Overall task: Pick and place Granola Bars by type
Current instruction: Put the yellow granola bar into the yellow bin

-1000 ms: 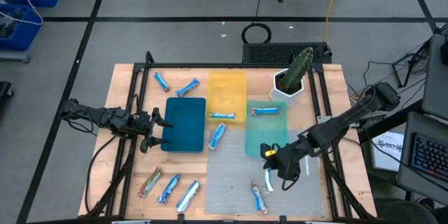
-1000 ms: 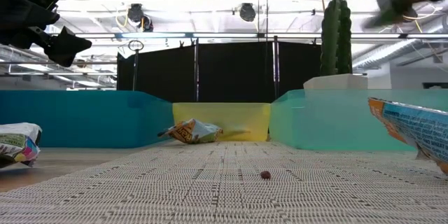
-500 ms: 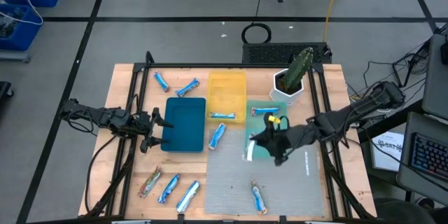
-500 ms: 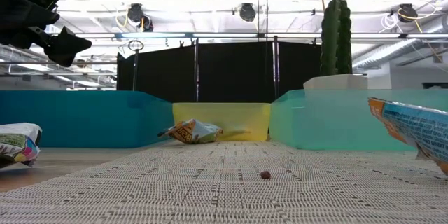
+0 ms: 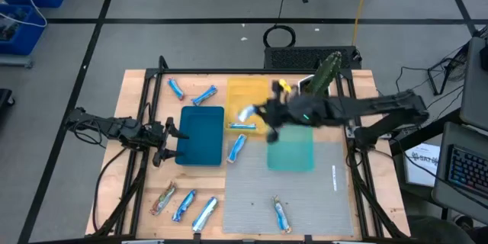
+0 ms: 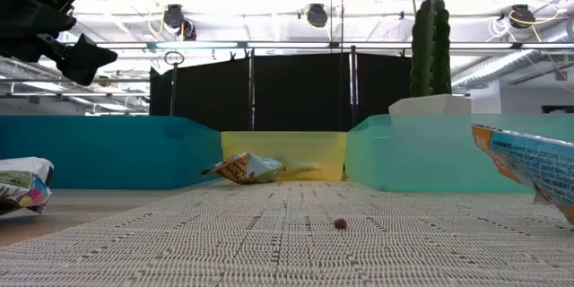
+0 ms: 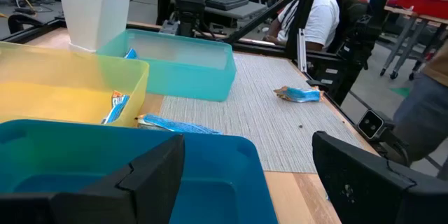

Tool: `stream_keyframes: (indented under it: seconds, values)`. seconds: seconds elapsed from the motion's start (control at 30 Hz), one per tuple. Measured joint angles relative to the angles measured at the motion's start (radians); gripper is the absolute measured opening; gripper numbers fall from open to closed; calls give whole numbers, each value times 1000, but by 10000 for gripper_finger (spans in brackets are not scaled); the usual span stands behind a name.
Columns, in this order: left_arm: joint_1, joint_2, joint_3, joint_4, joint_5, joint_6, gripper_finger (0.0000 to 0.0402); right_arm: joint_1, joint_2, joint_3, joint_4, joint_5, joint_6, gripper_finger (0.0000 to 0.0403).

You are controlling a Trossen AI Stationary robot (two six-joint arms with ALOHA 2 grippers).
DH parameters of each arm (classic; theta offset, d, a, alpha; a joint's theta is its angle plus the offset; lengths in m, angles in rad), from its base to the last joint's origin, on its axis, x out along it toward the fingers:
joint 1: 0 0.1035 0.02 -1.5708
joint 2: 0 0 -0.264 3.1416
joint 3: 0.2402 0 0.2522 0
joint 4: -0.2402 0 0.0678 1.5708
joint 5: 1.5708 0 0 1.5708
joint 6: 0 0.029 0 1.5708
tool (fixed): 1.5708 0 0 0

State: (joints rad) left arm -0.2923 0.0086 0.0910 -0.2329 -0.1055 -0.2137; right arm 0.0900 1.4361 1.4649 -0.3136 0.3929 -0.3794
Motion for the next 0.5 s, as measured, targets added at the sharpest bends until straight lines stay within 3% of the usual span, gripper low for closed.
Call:
stream_keyframes:
  seconds: [0.1, 0.27, 0.5]
  values:
    - [0, 0, 0, 0, 0, 0, 310, -99, 98, 102, -101, -5, 34, 13]
    - [0, 0, 0, 0, 0, 0, 310, -234, 265, 224, -241, -107, 122, 13]
    - [0, 0, 0, 0, 0, 0, 310, -343, 428, 262, -331, -188, 205, 13]
